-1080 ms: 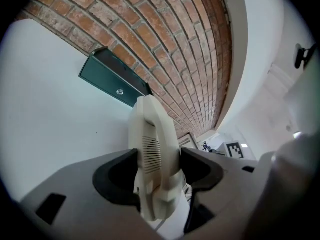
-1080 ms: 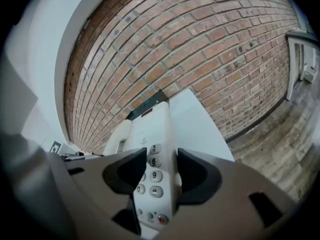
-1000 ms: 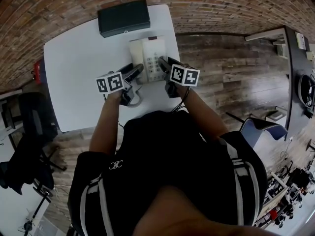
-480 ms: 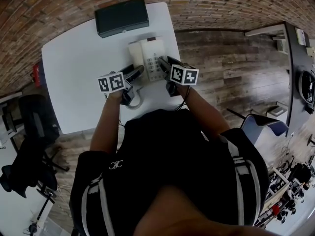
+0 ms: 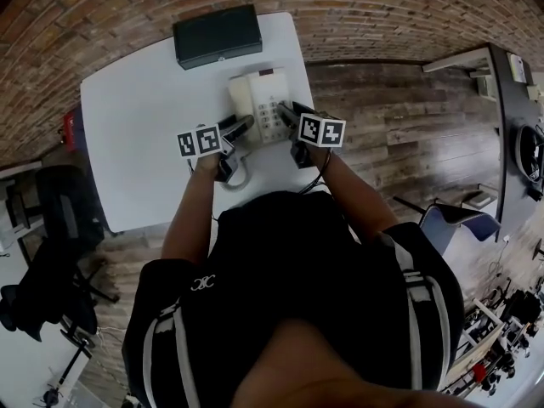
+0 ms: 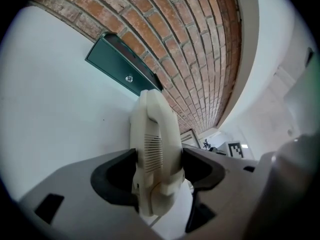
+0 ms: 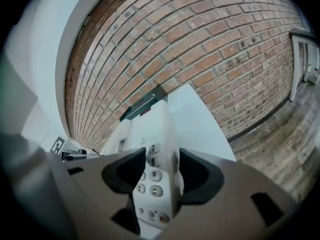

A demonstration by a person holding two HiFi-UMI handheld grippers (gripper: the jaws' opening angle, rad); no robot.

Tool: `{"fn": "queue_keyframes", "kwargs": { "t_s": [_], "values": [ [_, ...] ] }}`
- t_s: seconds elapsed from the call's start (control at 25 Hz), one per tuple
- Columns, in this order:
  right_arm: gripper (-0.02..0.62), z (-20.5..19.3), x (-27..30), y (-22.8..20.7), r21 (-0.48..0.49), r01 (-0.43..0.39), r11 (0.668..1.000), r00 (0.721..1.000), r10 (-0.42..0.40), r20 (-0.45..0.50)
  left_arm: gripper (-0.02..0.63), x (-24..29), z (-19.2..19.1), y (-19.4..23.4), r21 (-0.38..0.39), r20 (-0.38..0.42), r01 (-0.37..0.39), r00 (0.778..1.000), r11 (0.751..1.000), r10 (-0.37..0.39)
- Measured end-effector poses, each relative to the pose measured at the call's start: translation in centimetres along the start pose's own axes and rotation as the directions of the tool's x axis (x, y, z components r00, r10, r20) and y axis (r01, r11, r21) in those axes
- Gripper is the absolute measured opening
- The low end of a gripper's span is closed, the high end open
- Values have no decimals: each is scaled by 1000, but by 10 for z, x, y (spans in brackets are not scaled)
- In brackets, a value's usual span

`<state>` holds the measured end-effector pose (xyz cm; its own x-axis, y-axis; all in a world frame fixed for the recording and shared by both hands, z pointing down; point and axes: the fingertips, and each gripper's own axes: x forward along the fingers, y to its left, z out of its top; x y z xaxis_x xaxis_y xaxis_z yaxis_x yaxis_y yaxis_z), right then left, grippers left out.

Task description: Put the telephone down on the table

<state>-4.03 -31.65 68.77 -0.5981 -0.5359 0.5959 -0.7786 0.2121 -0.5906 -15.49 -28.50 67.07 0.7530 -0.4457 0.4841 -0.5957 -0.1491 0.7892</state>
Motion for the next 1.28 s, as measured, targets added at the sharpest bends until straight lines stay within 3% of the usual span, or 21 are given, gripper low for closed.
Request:
{"fn": "queue_keyframes", "kwargs": {
  "t_s": [0.12, 0.28, 0.4, 0.52, 0.64, 0.8, 0.88, 1.0, 1.12, 1.28],
  "values": [
    [187, 1, -4, -2, -25, 30, 999, 1000, -30, 5, 290, -4, 2, -3, 60, 17, -34, 999, 998, 33],
    [180, 16, -20, -2, -46, 66, 997, 995, -62, 83, 290, -18, 14, -18, 157, 96, -69, 994, 985, 54],
    [28, 42, -43, 8, -109, 110, 988, 976, -87, 197, 281, -38, 33, -33, 231, 202, -129, 976, 964, 82],
    [0, 76, -69, 36, -218, 141, 966, 944, -65, 324, 124, -64, 58, -55, 336, 325, -245, 936, 909, 133],
    [-2, 105, -97, 72, -311, 156, 938, 905, -10, 426, 31, -88, 81, -83, 414, 439, -362, 883, 835, 166],
    [-2, 139, -129, 116, -388, 197, 900, 838, 51, 543, 11, -116, 108, -129, 467, 564, -450, 815, 762, 136],
    [-2, 146, -143, 129, -391, 228, 892, 816, 45, 577, 11, -129, 115, -150, 464, 613, -473, 782, 749, 114],
    [-2, 148, -158, 139, -360, 220, 907, 797, 46, 602, 11, -145, 117, -170, 458, 665, -513, 740, 726, 103],
    [-2, 150, -167, 148, -377, 224, 899, 782, 65, 620, 11, -149, 113, -178, 469, 675, -533, 731, 704, 103],
    [-2, 151, -174, 153, -407, 248, 879, 765, 80, 639, 11, -143, 108, -180, 477, 662, -529, 742, 702, 109]
  ]
}}
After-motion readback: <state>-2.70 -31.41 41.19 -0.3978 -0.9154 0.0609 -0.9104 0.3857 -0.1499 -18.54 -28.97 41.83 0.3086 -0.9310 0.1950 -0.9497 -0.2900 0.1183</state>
